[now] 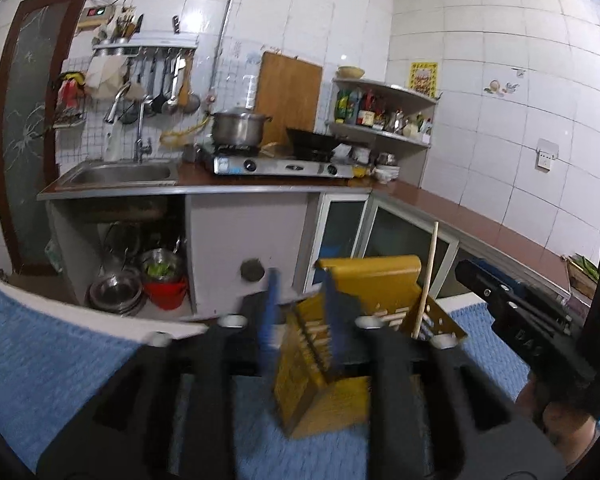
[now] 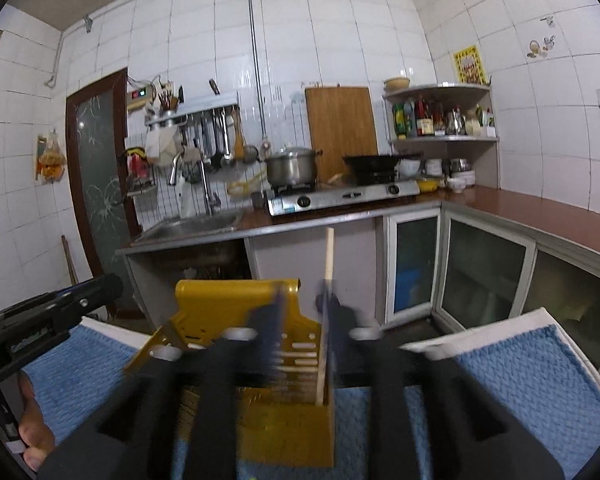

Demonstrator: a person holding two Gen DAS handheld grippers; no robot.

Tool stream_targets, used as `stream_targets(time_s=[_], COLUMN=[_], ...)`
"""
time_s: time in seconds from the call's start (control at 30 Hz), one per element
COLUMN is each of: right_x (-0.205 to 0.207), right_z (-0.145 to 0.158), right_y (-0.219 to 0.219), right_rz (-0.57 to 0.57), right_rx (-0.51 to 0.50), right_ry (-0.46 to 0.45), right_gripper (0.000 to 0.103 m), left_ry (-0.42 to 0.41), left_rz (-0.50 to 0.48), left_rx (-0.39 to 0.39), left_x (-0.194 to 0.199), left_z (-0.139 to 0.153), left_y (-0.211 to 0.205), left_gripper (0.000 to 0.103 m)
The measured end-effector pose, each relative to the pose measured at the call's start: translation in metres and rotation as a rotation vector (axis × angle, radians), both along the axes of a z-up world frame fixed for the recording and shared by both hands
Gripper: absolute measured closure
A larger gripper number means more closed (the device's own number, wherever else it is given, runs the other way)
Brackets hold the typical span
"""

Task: Organize utensils
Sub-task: 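Open the left tool over the holder while the right tool drops the chopstick in, then move both tools back down toward the remaining chopsticks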

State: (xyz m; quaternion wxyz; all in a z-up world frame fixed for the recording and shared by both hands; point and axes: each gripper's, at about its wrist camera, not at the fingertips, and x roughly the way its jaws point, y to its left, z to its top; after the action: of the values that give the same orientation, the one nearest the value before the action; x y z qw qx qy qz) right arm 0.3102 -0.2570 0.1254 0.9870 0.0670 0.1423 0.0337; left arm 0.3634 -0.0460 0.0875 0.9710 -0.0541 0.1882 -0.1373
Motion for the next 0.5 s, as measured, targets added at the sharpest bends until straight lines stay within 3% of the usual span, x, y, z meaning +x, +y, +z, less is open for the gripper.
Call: stream_targets(time_s=[0.1,0.17,0.27,0.4,0.5], right_x=[-0.017,-0.032,-0.05,-0.077,-0.091], right_z=[0.006,0.002,-0.008,-0.035,-0.053], right_y=[-0.003,-0.004,-0.002,-0.001,-0.003], right_rz=[-0.028,-0.038,-0.057,-0.082,-0.083], right_rx=[-0.013,-0.021,-0.053,-0.08,-0.056], right_ry=[0.036,0.09,0.171,0.298,0.375], right_gripper=[0.049,0.049,0.048,0.047,0.047], left_ry=[0.054,0.079,0.122,0.189,0.225], left_rz=[0.031,0.038,0.058,0.063,0.049], left_rx=[-0.01,-0.008,0.022,0.041,0.059], left_x=[-0.02,-0.034,-0.055,-0.077,-0.094], left_z=[0.003,0.002,-0.007,-0.021,-0.031], left_y=[0.02,0.032,0.047,0.059,0.062], left_gripper=[0.037,0.032,0.016,0.005,0.005])
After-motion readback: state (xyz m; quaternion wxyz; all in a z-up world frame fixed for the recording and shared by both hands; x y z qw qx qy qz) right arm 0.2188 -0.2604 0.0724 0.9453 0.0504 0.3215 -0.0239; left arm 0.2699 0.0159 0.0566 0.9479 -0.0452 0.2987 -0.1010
